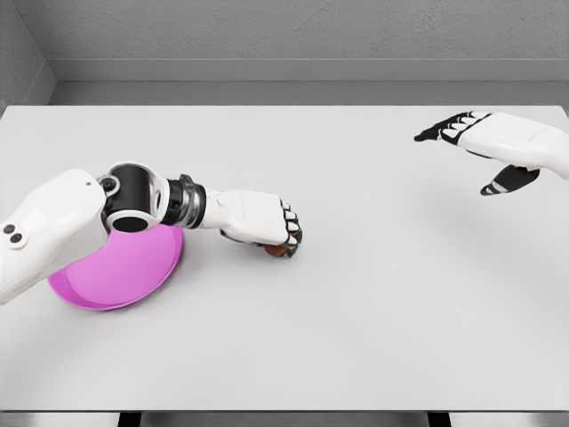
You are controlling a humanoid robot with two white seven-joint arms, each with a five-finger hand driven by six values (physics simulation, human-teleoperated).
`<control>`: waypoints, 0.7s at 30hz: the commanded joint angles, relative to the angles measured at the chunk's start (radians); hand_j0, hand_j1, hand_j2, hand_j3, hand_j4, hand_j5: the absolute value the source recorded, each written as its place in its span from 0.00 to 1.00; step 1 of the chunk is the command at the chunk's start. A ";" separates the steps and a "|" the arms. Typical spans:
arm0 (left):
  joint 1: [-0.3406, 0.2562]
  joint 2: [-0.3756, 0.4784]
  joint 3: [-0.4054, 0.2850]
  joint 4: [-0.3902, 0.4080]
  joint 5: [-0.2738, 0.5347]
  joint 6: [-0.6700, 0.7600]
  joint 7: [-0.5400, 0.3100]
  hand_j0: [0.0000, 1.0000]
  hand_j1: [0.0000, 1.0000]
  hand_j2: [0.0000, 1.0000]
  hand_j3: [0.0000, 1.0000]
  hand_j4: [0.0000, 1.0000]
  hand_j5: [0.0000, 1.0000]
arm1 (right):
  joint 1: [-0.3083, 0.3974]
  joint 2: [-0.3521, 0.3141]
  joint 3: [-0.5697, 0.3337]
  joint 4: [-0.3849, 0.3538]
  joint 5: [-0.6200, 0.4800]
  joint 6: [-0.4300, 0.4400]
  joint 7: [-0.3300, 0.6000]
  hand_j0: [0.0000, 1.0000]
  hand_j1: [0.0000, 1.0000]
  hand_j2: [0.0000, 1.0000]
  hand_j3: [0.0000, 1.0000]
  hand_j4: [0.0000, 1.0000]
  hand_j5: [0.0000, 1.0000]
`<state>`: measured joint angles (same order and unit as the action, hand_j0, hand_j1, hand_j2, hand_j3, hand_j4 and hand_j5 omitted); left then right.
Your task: Put the apple on the plate with both arms
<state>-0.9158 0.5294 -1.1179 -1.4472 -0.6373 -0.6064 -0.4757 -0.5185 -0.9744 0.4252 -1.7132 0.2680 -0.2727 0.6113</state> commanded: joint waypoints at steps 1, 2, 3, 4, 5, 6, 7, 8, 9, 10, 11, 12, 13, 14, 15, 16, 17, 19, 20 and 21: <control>0.000 0.000 -0.011 0.001 -0.004 -0.004 -0.004 0.56 0.56 0.56 0.56 0.56 0.56 | 0.000 -0.001 0.000 0.001 -0.003 0.001 0.000 1.00 1.00 1.00 1.00 1.00 1.00; 0.002 0.000 -0.013 0.001 -0.004 -0.004 -0.004 0.55 0.55 0.55 0.55 0.55 0.55 | 0.002 -0.001 0.000 0.000 -0.003 0.001 0.000 1.00 1.00 1.00 1.00 1.00 1.00; 0.002 0.000 -0.014 0.001 -0.004 -0.004 -0.004 0.53 0.53 0.53 0.53 0.53 0.53 | 0.003 -0.001 0.000 0.000 -0.003 0.001 0.000 1.00 1.00 1.00 1.00 1.00 1.00; 0.002 0.000 -0.017 0.001 -0.004 -0.004 -0.004 0.46 0.46 0.46 0.46 0.46 0.46 | 0.003 -0.001 0.000 0.000 -0.003 0.001 0.000 1.00 1.00 1.00 1.00 1.00 1.00; 0.002 0.001 -0.017 0.001 -0.004 -0.004 -0.004 0.45 0.45 0.45 0.45 0.45 0.45 | 0.003 -0.001 0.000 0.000 -0.003 0.001 0.000 1.00 1.00 1.00 1.00 1.00 1.00; 0.002 0.003 -0.017 0.002 -0.004 -0.004 -0.006 0.42 0.42 0.42 0.42 0.42 0.42 | 0.003 -0.001 0.000 0.001 -0.003 0.001 0.000 1.00 1.00 1.00 1.00 1.00 1.00; 0.002 0.003 -0.019 0.002 -0.005 -0.004 -0.006 0.38 0.38 0.38 0.38 0.38 0.38 | 0.005 -0.001 0.000 0.001 -0.003 0.001 0.000 1.00 1.00 1.00 1.00 1.00 1.00; 0.002 0.004 -0.019 0.002 -0.005 -0.004 -0.006 0.37 0.37 0.37 0.37 0.37 0.37 | 0.005 -0.001 0.000 0.000 -0.003 0.001 0.000 1.00 1.00 1.00 1.00 1.00 1.00; 0.002 0.004 -0.017 0.002 -0.005 -0.004 -0.003 0.33 0.33 0.33 0.33 0.33 0.33 | 0.005 -0.001 0.000 0.000 -0.003 0.001 0.000 1.00 1.00 1.00 1.00 1.00 1.00; 0.002 0.006 -0.016 0.002 -0.004 -0.004 -0.003 0.25 0.25 0.25 0.25 0.25 0.25 | 0.005 -0.001 0.000 0.000 -0.003 0.001 0.000 1.00 1.00 1.00 1.00 1.00 1.00; 0.002 0.007 -0.014 0.002 -0.002 -0.004 0.002 0.20 0.20 0.20 0.20 0.20 0.20 | 0.005 -0.001 0.000 0.000 -0.003 0.001 0.000 1.00 1.00 1.00 1.00 1.00 1.00; 0.002 0.009 -0.013 0.002 0.002 -0.004 0.005 0.19 0.19 0.19 0.19 0.19 0.19 | 0.005 -0.001 0.000 0.000 -0.003 0.003 0.000 1.00 1.00 1.00 1.00 1.00 1.00; 0.002 0.012 -0.008 0.001 0.005 -0.004 0.008 0.19 0.19 0.19 0.19 0.19 0.19 | 0.005 -0.001 0.000 0.000 -0.003 0.003 0.000 1.00 1.00 1.00 1.00 1.00 1.00; 0.000 0.014 -0.005 -0.001 0.011 -0.004 0.009 0.19 0.19 0.19 0.19 0.19 0.19 | 0.005 -0.001 0.000 0.000 -0.003 0.001 0.000 1.00 1.00 1.00 1.00 1.00 1.00; -0.003 0.015 -0.005 -0.001 0.033 -0.004 0.009 0.19 0.19 0.19 0.19 0.19 0.19 | 0.005 -0.001 0.000 0.000 -0.003 0.003 0.000 1.00 1.00 1.00 1.00 1.00 1.00; -0.006 0.015 -0.005 -0.001 0.051 -0.004 0.009 0.19 0.19 0.19 0.19 0.19 0.19 | 0.005 -0.001 0.000 0.000 -0.003 0.001 0.000 1.00 1.00 1.00 1.00 1.00 1.00; -0.008 0.018 0.009 -0.004 0.073 -0.004 0.009 0.19 0.19 0.19 0.19 0.19 0.19 | 0.005 -0.001 0.000 0.000 -0.003 0.001 0.000 1.00 1.00 1.00 1.00 1.00 1.00; -0.003 0.047 0.036 -0.007 0.091 -0.004 0.009 0.19 0.19 0.19 0.19 0.19 0.19 | 0.005 -0.001 0.000 0.000 -0.003 0.001 0.000 1.00 1.00 1.00 1.00 1.00 1.00; -0.003 0.075 0.049 -0.010 0.128 -0.004 0.009 0.19 0.19 0.19 0.19 0.19 0.19 | 0.005 -0.001 0.000 0.000 -0.003 0.001 0.000 1.00 1.00 1.00 1.00 1.00 1.00; -0.002 0.093 0.062 -0.010 0.152 -0.004 0.009 0.19 0.19 0.19 0.19 0.19 0.19 | 0.005 -0.001 0.000 0.000 -0.003 0.001 0.000 1.00 1.00 1.00 1.00 1.00 1.00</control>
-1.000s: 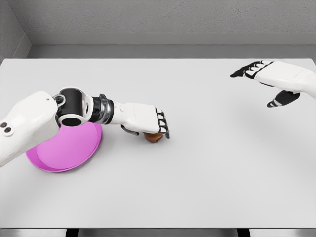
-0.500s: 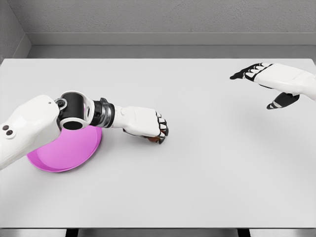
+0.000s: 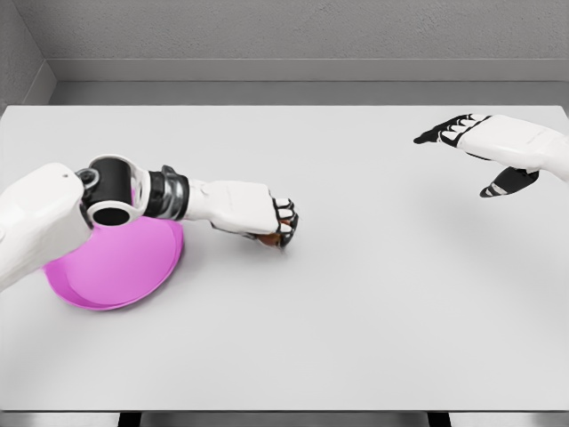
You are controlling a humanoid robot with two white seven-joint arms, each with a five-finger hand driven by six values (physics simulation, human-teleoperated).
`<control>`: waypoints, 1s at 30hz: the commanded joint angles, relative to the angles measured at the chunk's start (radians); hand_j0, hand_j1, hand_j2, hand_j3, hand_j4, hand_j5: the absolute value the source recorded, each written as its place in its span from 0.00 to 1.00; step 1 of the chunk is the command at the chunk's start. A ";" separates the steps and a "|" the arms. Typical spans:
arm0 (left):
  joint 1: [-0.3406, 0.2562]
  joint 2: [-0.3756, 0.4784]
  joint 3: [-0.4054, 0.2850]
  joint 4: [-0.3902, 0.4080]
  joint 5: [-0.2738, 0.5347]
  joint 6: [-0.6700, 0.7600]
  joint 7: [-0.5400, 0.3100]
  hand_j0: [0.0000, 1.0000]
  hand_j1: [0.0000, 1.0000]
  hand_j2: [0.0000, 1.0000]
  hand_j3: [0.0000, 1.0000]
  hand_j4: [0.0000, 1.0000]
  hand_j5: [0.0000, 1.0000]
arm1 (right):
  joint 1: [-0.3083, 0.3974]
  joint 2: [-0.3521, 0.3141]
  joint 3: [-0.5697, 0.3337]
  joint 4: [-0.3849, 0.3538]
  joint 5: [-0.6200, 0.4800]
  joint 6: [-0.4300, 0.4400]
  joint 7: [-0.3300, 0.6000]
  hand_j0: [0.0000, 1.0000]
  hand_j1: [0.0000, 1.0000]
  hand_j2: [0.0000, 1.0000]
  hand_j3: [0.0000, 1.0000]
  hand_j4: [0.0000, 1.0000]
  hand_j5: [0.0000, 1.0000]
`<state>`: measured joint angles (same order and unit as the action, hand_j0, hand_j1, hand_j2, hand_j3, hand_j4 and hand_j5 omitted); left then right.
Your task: Put the apple on the plate with both arms
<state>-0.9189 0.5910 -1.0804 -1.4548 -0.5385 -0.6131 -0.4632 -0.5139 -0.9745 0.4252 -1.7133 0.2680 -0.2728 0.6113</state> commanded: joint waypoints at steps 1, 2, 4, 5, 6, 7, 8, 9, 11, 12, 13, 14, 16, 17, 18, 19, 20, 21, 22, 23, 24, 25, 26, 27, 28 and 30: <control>0.000 0.053 0.025 -0.004 0.074 0.002 -0.003 0.19 0.19 0.19 0.19 0.19 0.19 | 0.000 -0.001 0.000 0.000 -0.003 0.001 0.000 1.00 1.00 1.00 1.00 1.00 1.00; 0.000 0.078 0.027 -0.010 0.086 0.002 -0.003 0.19 0.19 0.19 0.19 0.19 0.19 | 0.000 -0.001 0.000 0.000 -0.003 0.001 0.000 1.00 1.00 1.00 1.00 1.00 1.00; -0.002 0.147 0.028 -0.042 0.124 0.002 -0.003 0.19 0.19 0.19 0.19 0.19 0.19 | 0.000 -0.001 0.000 0.000 -0.003 0.001 0.000 1.00 1.00 1.00 1.00 1.00 1.00; 0.002 0.181 0.042 -0.053 0.144 0.002 -0.003 0.19 0.19 0.19 0.19 0.19 0.19 | 0.000 -0.001 0.000 0.000 -0.003 0.001 0.000 1.00 1.00 1.00 1.00 1.00 1.00; 0.002 0.210 0.050 -0.065 0.152 0.002 -0.003 0.19 0.19 0.19 0.19 0.19 0.19 | 0.000 -0.001 0.000 0.000 -0.003 0.003 0.000 1.00 1.00 1.00 1.00 1.00 1.00; 0.003 0.253 0.051 -0.087 0.170 0.002 -0.003 0.19 0.19 0.19 0.19 0.19 0.19 | 0.000 -0.003 0.000 0.000 -0.003 0.001 0.000 1.00 1.00 1.00 1.00 1.00 1.00; 0.005 0.277 0.051 -0.101 0.180 0.002 -0.003 0.19 0.19 0.19 0.19 0.19 0.19 | 0.000 -0.001 0.000 0.000 -0.003 0.001 0.000 1.00 1.00 1.00 1.00 1.00 1.00; 0.005 0.312 0.051 -0.111 0.195 0.002 -0.003 0.19 0.19 0.19 0.19 0.19 0.19 | 0.000 -0.001 0.000 0.000 -0.003 0.001 0.000 1.00 1.00 1.00 1.00 1.00 1.00; 0.006 0.369 0.056 -0.130 0.213 0.002 -0.003 0.19 0.19 0.19 0.19 0.19 0.19 | 0.003 -0.006 0.000 0.000 -0.003 0.001 0.000 1.00 1.00 1.00 1.00 1.00 1.00; 0.009 0.398 0.076 -0.131 0.235 0.002 -0.003 0.19 0.19 0.19 0.19 0.19 0.19 | 0.006 -0.006 0.000 0.000 -0.003 0.001 0.000 1.00 1.00 1.00 1.00 1.00 1.00; 0.009 0.421 0.079 -0.140 0.247 0.002 -0.003 0.19 0.19 0.19 0.19 0.19 0.19 | 0.006 -0.006 0.000 0.000 -0.003 0.001 0.000 1.00 1.00 1.00 1.00 1.00 1.00; 0.009 0.440 0.080 -0.153 0.267 0.002 -0.003 0.19 0.19 0.19 0.19 0.19 0.19 | 0.006 -0.006 0.000 0.000 -0.003 0.001 0.000 1.00 1.00 1.00 1.00 1.00 1.00; 0.020 0.486 0.100 -0.182 0.285 0.002 -0.003 0.19 0.19 0.19 0.19 0.19 0.19 | 0.006 -0.006 0.000 -0.002 -0.003 0.001 0.000 1.00 1.00 1.00 1.00 1.00 1.00; 0.025 0.498 0.106 -0.183 0.293 0.002 -0.003 0.19 0.19 0.19 0.19 0.19 0.19 | 0.008 -0.012 0.000 -0.008 -0.001 0.001 0.000 1.00 1.00 1.00 1.00 1.00 1.00; 0.041 0.515 0.108 -0.180 0.295 0.002 -0.003 0.19 0.19 0.19 0.19 0.19 0.19 | 0.008 -0.012 0.000 -0.008 -0.003 0.001 0.000 1.00 1.00 1.00 1.00 1.00 1.00; 0.061 0.532 0.111 -0.177 0.295 0.002 -0.005 0.19 0.19 0.19 0.19 0.19 0.19 | 0.009 -0.012 0.000 -0.008 -0.003 0.001 0.000 1.00 1.00 1.00 1.00 1.00 1.00; 0.075 0.533 0.112 -0.173 0.289 0.002 -0.005 0.19 0.19 0.19 0.19 0.19 0.19 | 0.009 -0.012 0.000 -0.008 -0.003 0.001 0.000 1.00 1.00 1.00 1.00 1.00 1.00; 0.092 0.541 0.112 -0.171 0.282 0.002 -0.005 0.19 0.19 0.19 0.19 0.19 0.19 | 0.009 -0.012 0.000 -0.006 -0.003 0.001 0.000 1.00 1.00 1.00 1.00 1.00 1.00; 0.110 0.546 0.114 -0.168 0.281 0.002 -0.006 0.19 0.19 0.19 0.19 0.19 0.19 | 0.009 -0.012 0.000 -0.008 -0.003 0.001 0.000 1.00 1.00 1.00 1.00 1.00 1.00; 0.114 0.543 0.111 -0.167 0.278 0.002 -0.011 0.20 0.20 0.20 0.20 0.20 0.20 | 0.009 -0.012 0.000 -0.008 -0.003 0.003 0.000 1.00 1.00 1.00 1.00 1.00 1.00; 0.129 0.541 0.112 -0.159 0.278 0.002 -0.014 0.20 0.20 0.20 0.20 0.20 0.20 | 0.009 -0.012 0.000 -0.008 -0.003 0.001 0.000 1.00 1.00 1.00 1.00 1.00 1.00; 0.130 0.540 0.112 -0.153 0.267 0.002 -0.015 0.20 0.20 0.20 0.20 0.20 0.20 | 0.008 -0.012 0.000 -0.008 -0.003 0.001 0.000 1.00 1.00 1.00 1.00 1.00 1.00; 0.130 0.536 0.112 -0.148 0.264 0.002 -0.015 0.23 0.23 0.23 0.23 0.23 0.23 | 0.009 -0.012 0.000 -0.008 -0.003 0.001 0.000 1.00 1.00 1.00 1.00 1.00 1.00; 0.132 0.535 0.112 -0.139 0.264 0.002 -0.015 0.30 0.30 0.30 0.30 0.30 0.30 | 0.009 -0.012 0.000 -0.008 -0.003 0.001 0.000 1.00 1.00 1.00 1.00 1.00 1.00; 0.132 0.535 0.112 -0.136 0.262 0.002 -0.015 0.41 0.41 0.41 0.41 0.41 0.41 | 0.009 -0.012 0.000 -0.008 -0.003 0.001 0.000 1.00 1.00 1.00 1.00 1.00 1.00; 0.132 0.535 0.112 -0.131 0.264 0.002 -0.015 0.99 0.99 0.99 0.99 0.99 0.99 | 0.009 -0.012 0.000 -0.008 -0.001 0.001 0.000 1.00 1.00 1.00 1.00 1.00 1.00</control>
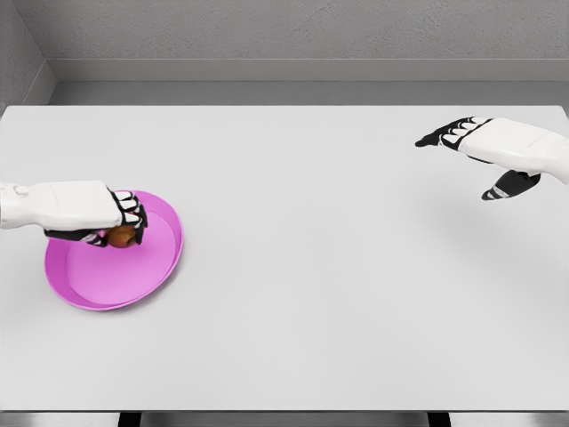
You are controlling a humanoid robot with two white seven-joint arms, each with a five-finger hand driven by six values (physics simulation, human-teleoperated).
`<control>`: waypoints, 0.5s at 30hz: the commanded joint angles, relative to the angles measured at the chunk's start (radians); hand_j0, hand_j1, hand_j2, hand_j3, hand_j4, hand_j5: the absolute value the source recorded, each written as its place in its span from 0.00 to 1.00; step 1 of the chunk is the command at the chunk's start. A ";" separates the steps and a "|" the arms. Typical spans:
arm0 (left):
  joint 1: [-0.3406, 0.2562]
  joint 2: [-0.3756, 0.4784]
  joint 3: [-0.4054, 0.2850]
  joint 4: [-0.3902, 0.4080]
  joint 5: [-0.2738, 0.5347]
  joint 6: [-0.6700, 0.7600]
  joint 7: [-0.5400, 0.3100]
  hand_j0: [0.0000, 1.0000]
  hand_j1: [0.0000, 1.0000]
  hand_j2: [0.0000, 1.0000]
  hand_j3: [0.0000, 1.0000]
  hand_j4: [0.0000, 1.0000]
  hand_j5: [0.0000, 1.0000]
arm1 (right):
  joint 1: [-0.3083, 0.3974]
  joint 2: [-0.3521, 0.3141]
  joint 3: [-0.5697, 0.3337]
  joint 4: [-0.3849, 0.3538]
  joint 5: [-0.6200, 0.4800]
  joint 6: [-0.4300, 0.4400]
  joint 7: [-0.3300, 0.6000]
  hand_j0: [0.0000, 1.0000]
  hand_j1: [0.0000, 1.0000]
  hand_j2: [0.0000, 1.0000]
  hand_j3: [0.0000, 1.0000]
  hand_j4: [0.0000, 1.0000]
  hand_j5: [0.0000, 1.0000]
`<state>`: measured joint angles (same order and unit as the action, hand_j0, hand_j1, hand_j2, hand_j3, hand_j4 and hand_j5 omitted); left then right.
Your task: Put the apple on the plate with both arms
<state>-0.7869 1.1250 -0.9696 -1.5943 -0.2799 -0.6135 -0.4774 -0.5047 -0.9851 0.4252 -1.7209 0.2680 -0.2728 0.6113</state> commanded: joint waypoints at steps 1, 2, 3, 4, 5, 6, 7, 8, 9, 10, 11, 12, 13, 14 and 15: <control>0.000 0.001 0.000 0.010 0.005 0.003 -0.001 1.00 1.00 1.00 1.00 1.00 1.00 | 0.000 -0.001 0.000 0.000 -0.003 0.001 0.000 1.00 1.00 1.00 1.00 1.00 1.00; 0.000 0.001 0.000 0.010 0.005 0.003 0.000 1.00 1.00 1.00 1.00 1.00 1.00 | 0.002 -0.001 0.000 0.000 -0.003 0.001 0.000 1.00 1.00 1.00 1.00 1.00 1.00; 0.003 0.001 0.000 0.010 0.005 0.003 0.000 1.00 1.00 1.00 1.00 1.00 1.00 | 0.003 -0.001 0.000 0.000 -0.001 0.001 0.000 1.00 1.00 1.00 1.00 1.00 1.00; 0.003 -0.001 0.000 0.010 0.005 0.003 0.000 1.00 1.00 1.00 1.00 1.00 1.00 | 0.003 -0.001 0.000 0.000 -0.003 0.001 0.000 1.00 1.00 1.00 1.00 1.00 1.00; 0.003 -0.001 0.000 0.010 0.005 0.003 0.000 1.00 1.00 1.00 1.00 1.00 1.00 | 0.003 -0.001 0.000 0.000 -0.001 0.001 0.000 1.00 1.00 1.00 1.00 1.00 1.00; 0.008 0.001 0.000 0.010 0.010 0.003 0.000 1.00 1.00 1.00 1.00 1.00 1.00 | 0.003 -0.001 0.000 0.000 -0.003 0.001 0.000 1.00 1.00 1.00 1.00 1.00 1.00; 0.008 0.001 0.000 0.010 0.022 0.003 0.002 1.00 1.00 1.00 1.00 1.00 1.00 | 0.003 -0.001 0.000 0.000 -0.003 0.001 0.000 1.00 1.00 1.00 1.00 1.00 1.00; 0.008 0.001 0.000 0.010 0.053 0.003 0.008 1.00 1.00 1.00 1.00 1.00 1.00 | 0.003 -0.001 0.000 0.000 -0.003 0.001 0.000 1.00 1.00 1.00 1.00 1.00 1.00; 0.008 0.002 0.002 0.013 0.096 0.003 0.006 1.00 1.00 1.00 1.00 1.00 1.00 | 0.005 -0.001 0.000 0.000 -0.003 0.001 0.000 1.00 1.00 1.00 1.00 1.00 1.00; 0.006 -0.001 0.003 0.025 0.117 0.003 0.006 1.00 1.00 1.00 1.00 1.00 1.00 | 0.005 -0.001 0.000 0.000 -0.001 0.001 0.000 1.00 1.00 1.00 1.00 1.00 1.00; 0.005 -0.004 0.012 0.034 0.142 0.003 0.006 1.00 1.00 1.00 1.00 1.00 1.00 | 0.003 -0.001 0.000 0.000 -0.003 0.001 0.000 1.00 1.00 1.00 1.00 1.00 1.00; 0.000 -0.004 0.020 0.039 0.166 0.003 0.006 1.00 1.00 1.00 1.00 1.00 1.00 | 0.005 -0.001 0.000 0.001 -0.003 0.001 0.000 1.00 1.00 1.00 1.00 1.00 1.00; 0.003 -0.005 0.046 0.037 0.171 0.003 0.006 1.00 1.00 1.00 1.00 1.00 1.00 | 0.005 -0.001 0.000 0.003 -0.003 0.001 0.000 1.00 1.00 1.00 1.00 1.00 1.00; 0.003 -0.016 0.071 0.039 0.171 0.003 0.006 1.00 1.00 1.00 1.00 1.00 1.00 | 0.005 -0.001 0.000 0.004 -0.003 0.001 0.000 1.00 1.00 1.00 1.00 1.00 1.00; -0.002 -0.019 0.084 0.037 0.169 0.003 0.005 1.00 1.00 1.00 1.00 1.00 1.00 | 0.003 -0.001 0.000 0.004 -0.003 0.001 0.000 1.00 1.00 1.00 1.00 1.00 1.00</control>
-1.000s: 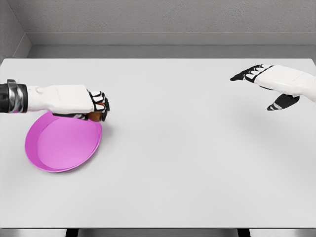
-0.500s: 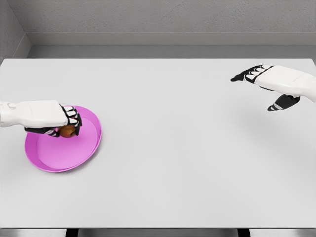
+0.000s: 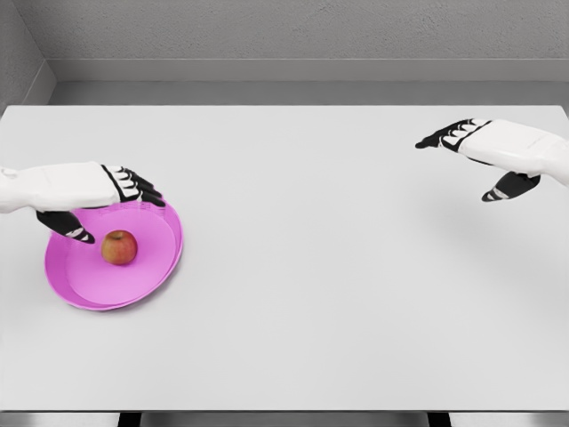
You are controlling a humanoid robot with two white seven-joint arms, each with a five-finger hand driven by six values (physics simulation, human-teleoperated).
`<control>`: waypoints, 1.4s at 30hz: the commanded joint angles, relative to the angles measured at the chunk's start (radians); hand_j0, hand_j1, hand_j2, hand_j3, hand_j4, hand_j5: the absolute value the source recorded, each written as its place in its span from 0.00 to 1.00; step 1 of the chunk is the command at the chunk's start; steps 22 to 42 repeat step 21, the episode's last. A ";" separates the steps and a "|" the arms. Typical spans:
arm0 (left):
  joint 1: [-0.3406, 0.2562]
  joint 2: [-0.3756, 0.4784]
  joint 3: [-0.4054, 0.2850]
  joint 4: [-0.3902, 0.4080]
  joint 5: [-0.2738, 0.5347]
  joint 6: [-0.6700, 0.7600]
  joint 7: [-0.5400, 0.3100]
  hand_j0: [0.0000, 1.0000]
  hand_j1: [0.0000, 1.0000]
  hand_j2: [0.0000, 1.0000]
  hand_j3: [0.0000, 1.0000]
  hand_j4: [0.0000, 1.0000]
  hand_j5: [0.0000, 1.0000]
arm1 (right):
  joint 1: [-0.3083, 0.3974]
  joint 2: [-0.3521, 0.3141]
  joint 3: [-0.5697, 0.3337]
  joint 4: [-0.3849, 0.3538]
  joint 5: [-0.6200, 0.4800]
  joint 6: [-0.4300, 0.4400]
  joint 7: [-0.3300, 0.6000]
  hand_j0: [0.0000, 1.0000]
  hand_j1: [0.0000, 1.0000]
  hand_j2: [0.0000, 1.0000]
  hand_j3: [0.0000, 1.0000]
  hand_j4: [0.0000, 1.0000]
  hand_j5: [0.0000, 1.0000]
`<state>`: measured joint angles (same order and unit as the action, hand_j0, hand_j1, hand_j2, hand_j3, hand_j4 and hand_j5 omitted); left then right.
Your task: Put the apple on the plate with both arms
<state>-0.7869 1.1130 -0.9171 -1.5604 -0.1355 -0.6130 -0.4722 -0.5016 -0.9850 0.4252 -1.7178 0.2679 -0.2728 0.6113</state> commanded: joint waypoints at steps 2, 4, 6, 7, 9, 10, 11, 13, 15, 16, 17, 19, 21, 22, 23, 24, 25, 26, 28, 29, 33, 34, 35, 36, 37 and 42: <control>0.003 -0.016 0.053 0.006 0.022 0.002 -0.002 1.00 1.00 1.00 1.00 1.00 1.00 | 0.000 -0.001 0.000 0.003 -0.002 0.003 0.000 1.00 1.00 1.00 1.00 1.00 1.00; 0.003 -0.058 0.064 0.051 0.014 0.002 -0.002 1.00 1.00 1.00 1.00 1.00 1.00 | 0.000 0.000 -0.002 0.001 -0.002 0.001 0.000 1.00 1.00 1.00 1.00 1.00 1.00; -0.005 -0.107 0.076 0.105 0.010 0.002 -0.002 1.00 1.00 1.00 1.00 1.00 1.00 | -0.002 0.000 -0.002 0.000 -0.002 0.001 0.000 1.00 1.00 1.00 1.00 1.00 1.00; -0.006 -0.117 0.076 0.108 0.010 0.002 -0.002 1.00 1.00 1.00 1.00 1.00 1.00 | -0.002 0.000 -0.002 0.000 -0.002 0.001 0.000 1.00 1.00 1.00 1.00 1.00 1.00; -0.008 -0.137 0.076 0.115 0.007 0.002 -0.002 1.00 1.00 1.00 1.00 1.00 1.00 | -0.002 -0.001 -0.002 0.000 -0.002 0.001 0.000 1.00 1.00 1.00 1.00 1.00 1.00; -0.008 -0.144 0.076 0.125 0.007 0.002 -0.002 1.00 1.00 1.00 1.00 1.00 1.00 | -0.002 -0.001 -0.002 0.000 -0.002 0.001 0.000 1.00 1.00 1.00 1.00 1.00 1.00; -0.008 -0.151 0.076 0.128 0.007 0.002 -0.002 1.00 1.00 1.00 1.00 1.00 1.00 | -0.002 -0.001 -0.002 -0.002 -0.002 0.001 0.000 1.00 1.00 1.00 1.00 1.00 1.00; -0.008 -0.154 0.075 0.129 0.005 0.002 -0.002 1.00 1.00 1.00 1.00 1.00 1.00 | 0.000 -0.001 -0.002 0.000 -0.002 0.001 0.000 1.00 1.00 1.00 1.00 1.00 1.00; -0.008 -0.156 0.075 0.129 0.004 0.002 -0.003 1.00 1.00 1.00 1.00 1.00 1.00 | 0.000 0.000 -0.002 0.000 -0.002 0.001 0.000 1.00 1.00 1.00 1.00 1.00 1.00; -0.008 -0.156 0.075 0.129 -0.003 0.002 -0.003 1.00 1.00 1.00 1.00 1.00 1.00 | 0.000 -0.001 -0.002 0.000 -0.002 0.001 0.000 1.00 1.00 1.00 1.00 1.00 1.00; -0.008 -0.156 0.076 0.129 -0.004 0.002 -0.003 1.00 1.00 1.00 1.00 1.00 1.00 | 0.000 -0.001 -0.002 0.000 -0.002 0.001 0.000 1.00 1.00 1.00 1.00 1.00 1.00; -0.008 -0.156 0.075 0.129 -0.006 0.002 -0.003 1.00 1.00 1.00 1.00 1.00 1.00 | 0.000 -0.001 -0.002 0.000 -0.002 0.001 0.000 1.00 1.00 1.00 1.00 1.00 1.00; -0.008 -0.156 0.075 0.129 -0.006 0.002 -0.005 1.00 1.00 1.00 1.00 1.00 1.00 | 0.000 -0.001 -0.002 0.000 -0.002 0.001 0.000 1.00 1.00 1.00 1.00 1.00 1.00; -0.008 -0.156 0.075 0.129 -0.006 0.002 -0.005 1.00 1.00 1.00 1.00 1.00 1.00 | 0.000 -0.001 -0.002 0.000 -0.002 0.001 0.000 1.00 1.00 1.00 1.00 1.00 1.00; -0.008 -0.156 0.075 0.129 -0.006 0.002 -0.005 1.00 1.00 1.00 1.00 1.00 1.00 | 0.000 -0.001 -0.002 0.000 -0.002 0.001 0.000 1.00 1.00 1.00 1.00 1.00 1.00; -0.008 -0.156 0.075 0.129 -0.006 0.002 -0.005 1.00 1.00 1.00 1.00 1.00 1.00 | 0.000 -0.001 -0.002 0.000 -0.002 0.001 0.000 1.00 1.00 1.00 1.00 1.00 1.00; -0.008 -0.156 0.075 0.129 -0.006 0.002 -0.005 1.00 1.00 1.00 1.00 1.00 1.00 | 0.000 -0.001 -0.002 0.000 -0.002 0.001 0.000 1.00 1.00 1.00 1.00 1.00 1.00; -0.008 -0.156 0.075 0.129 -0.006 0.002 -0.005 1.00 1.00 1.00 1.00 1.00 1.00 | 0.000 -0.001 -0.002 0.000 -0.002 0.001 0.000 1.00 1.00 1.00 1.00 1.00 1.00; -0.008 -0.156 0.075 0.129 -0.006 0.002 -0.005 1.00 1.00 1.00 1.00 1.00 1.00 | 0.000 -0.001 -0.002 0.000 -0.002 0.001 0.000 1.00 1.00 1.00 1.00 1.00 1.00; -0.008 -0.156 0.075 0.129 -0.006 0.002 -0.005 1.00 1.00 1.00 1.00 1.00 1.00 | 0.000 -0.001 -0.002 0.000 -0.002 0.001 0.000 1.00 1.00 1.00 1.00 1.00 1.00; -0.008 -0.156 0.075 0.129 -0.006 0.002 -0.005 1.00 1.00 1.00 1.00 1.00 1.00 | 0.000 -0.001 -0.002 0.000 -0.002 0.001 0.000 1.00 1.00 1.00 1.00 1.00 1.00; -0.008 -0.156 0.075 0.129 -0.006 0.002 -0.005 1.00 1.00 1.00 1.00 1.00 1.00 | 0.000 -0.001 -0.002 0.000 -0.002 0.001 0.000 1.00 1.00 1.00 1.00 1.00 1.00; -0.008 -0.156 0.075 0.129 -0.006 0.002 -0.005 1.00 1.00 1.00 1.00 1.00 1.00 | 0.000 -0.001 -0.002 0.000 -0.002 0.001 0.000 1.00 1.00 1.00 1.00 1.00 1.00; -0.008 -0.156 0.075 0.129 -0.006 0.002 -0.005 1.00 1.00 1.00 1.00 1.00 1.00 | 0.000 -0.001 -0.002 0.000 -0.002 0.001 0.000 1.00 1.00 1.00 1.00 1.00 1.00; -0.008 -0.156 0.075 0.129 -0.006 0.002 -0.005 1.00 1.00 1.00 1.00 1.00 1.00 | 0.000 -0.001 -0.002 0.000 -0.002 0.001 0.000 1.00 1.00 1.00 1.00 1.00 1.00; -0.008 -0.156 0.075 0.129 -0.006 0.002 -0.005 1.00 1.00 1.00 1.00 1.00 1.00 | 0.000 -0.001 -0.002 0.000 -0.002 0.001 0.000 1.00 1.00 1.00 1.00 1.00 1.00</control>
